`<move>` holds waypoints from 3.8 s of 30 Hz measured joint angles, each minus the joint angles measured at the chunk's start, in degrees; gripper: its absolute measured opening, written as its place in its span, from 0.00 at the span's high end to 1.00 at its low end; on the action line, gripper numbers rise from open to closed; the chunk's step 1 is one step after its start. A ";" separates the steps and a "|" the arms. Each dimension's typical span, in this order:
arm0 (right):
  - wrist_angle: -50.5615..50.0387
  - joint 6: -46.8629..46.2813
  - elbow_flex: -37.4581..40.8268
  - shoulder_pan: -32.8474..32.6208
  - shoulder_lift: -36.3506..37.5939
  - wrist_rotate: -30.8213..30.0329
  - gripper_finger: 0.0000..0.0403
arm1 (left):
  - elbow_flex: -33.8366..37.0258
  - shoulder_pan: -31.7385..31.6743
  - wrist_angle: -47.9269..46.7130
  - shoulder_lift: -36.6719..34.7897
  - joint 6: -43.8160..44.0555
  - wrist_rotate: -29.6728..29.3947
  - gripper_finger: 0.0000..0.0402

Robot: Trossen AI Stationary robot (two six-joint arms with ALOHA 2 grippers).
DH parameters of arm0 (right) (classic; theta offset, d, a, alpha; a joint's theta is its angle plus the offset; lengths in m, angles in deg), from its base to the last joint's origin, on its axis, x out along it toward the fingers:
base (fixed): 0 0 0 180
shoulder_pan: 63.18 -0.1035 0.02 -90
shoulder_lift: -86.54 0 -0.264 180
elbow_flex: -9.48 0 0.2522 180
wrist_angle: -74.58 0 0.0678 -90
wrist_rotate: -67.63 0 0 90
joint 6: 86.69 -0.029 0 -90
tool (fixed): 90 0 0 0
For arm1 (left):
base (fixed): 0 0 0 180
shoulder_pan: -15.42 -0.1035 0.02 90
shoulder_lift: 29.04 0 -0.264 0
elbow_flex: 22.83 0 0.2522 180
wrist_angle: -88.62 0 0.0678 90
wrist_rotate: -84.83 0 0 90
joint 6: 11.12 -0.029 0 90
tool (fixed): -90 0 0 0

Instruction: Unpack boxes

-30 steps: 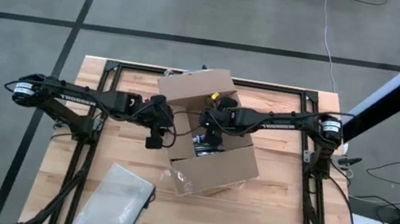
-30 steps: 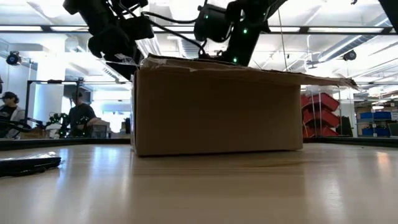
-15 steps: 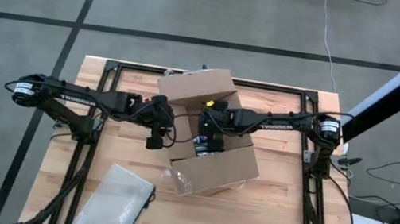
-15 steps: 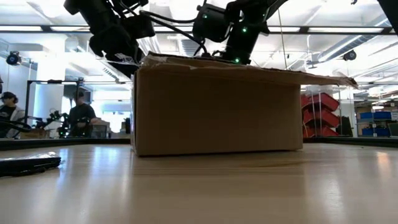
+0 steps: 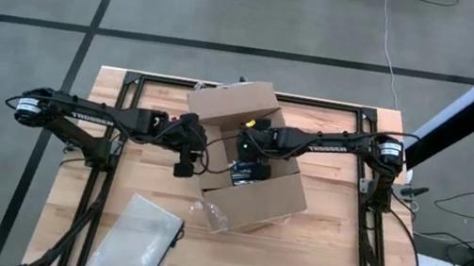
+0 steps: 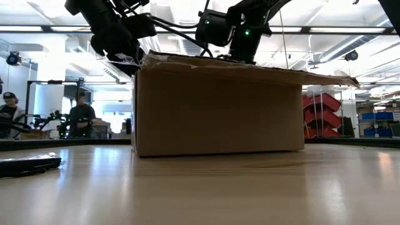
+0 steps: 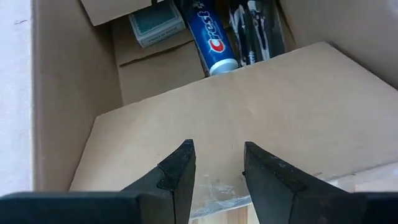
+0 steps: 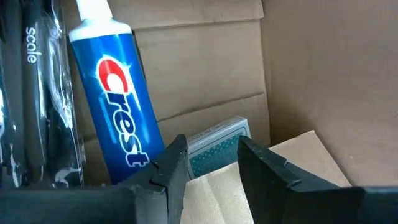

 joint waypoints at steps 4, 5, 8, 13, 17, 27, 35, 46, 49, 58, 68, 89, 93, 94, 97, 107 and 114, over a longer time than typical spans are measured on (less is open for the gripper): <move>-0.79 0.42 0.00 0.34 0.00 -1.10 0.74 | 0.00 0.00 0.10 0.00 0.01 0.53 0.73; -0.94 0.42 0.00 0.33 0.00 -2.58 0.75 | 0.00 0.00 0.10 0.00 0.03 0.53 0.73; -1.76 0.52 0.00 0.33 0.00 -7.43 0.75 | 0.00 0.00 0.10 0.00 0.16 0.53 0.74; -4.73 -0.93 0.00 0.33 0.04 -10.42 0.72 | -0.02 0.00 0.12 0.00 0.18 0.53 0.74; -5.84 -4.30 0.00 0.33 1.65 -10.44 0.70 | -0.02 0.00 2.31 0.00 -1.35 0.57 0.72; -5.65 -13.35 1.10 0.71 16.22 -10.09 0.74 | -0.07 -0.10 15.49 3.10 -15.82 -1.82 0.67; -5.09 -20.31 5.51 2.45 27.90 -9.67 0.78 | -0.17 -0.72 26.26 10.36 -31.90 -8.31 0.65; 7.87 -22.86 18.84 9.00 29.45 5.73 0.81 | -5.10 -3.95 34.95 21.18 -43.17 -9.05 0.63; 9.62 -22.88 21.23 11.07 29.58 6.73 0.82 | -7.18 -4.22 34.74 23.38 -44.74 -9.02 0.63; 10.83 -22.46 23.22 15.09 30.54 6.75 0.82 | -11.23 -6.09 34.11 28.96 -47.03 -7.67 0.64; 10.93 -21.45 23.30 18.64 30.67 6.75 0.79 | -12.73 -8.18 34.90 33.89 -51.11 -5.90 0.64; 10.88 -20.89 23.60 21.33 30.59 9.77 0.80 | -12.67 -8.42 46.52 39.03 -57.84 -6.77 0.58; 10.84 -20.72 23.66 21.33 30.58 9.76 0.78 | -12.66 -8.43 45.17 39.13 -58.43 -7.42 0.58; 10.83 -20.68 23.67 21.33 30.58 9.76 0.78 | -12.66 -8.44 44.20 39.15 -58.80 -7.50 0.58; 10.96 -20.68 23.67 21.36 30.58 9.76 0.78 | -12.57 -8.44 43.53 39.53 -59.20 -7.49 0.56; 11.14 -20.85 23.69 21.33 30.58 9.76 0.80 | -12.57 -8.70 52.29 39.60 -59.20 -7.52 0.54; 11.03 -20.91 23.69 21.33 30.58 9.78 0.77 | -12.59 -8.70 56.52 39.60 -60.13 -10.54 0.57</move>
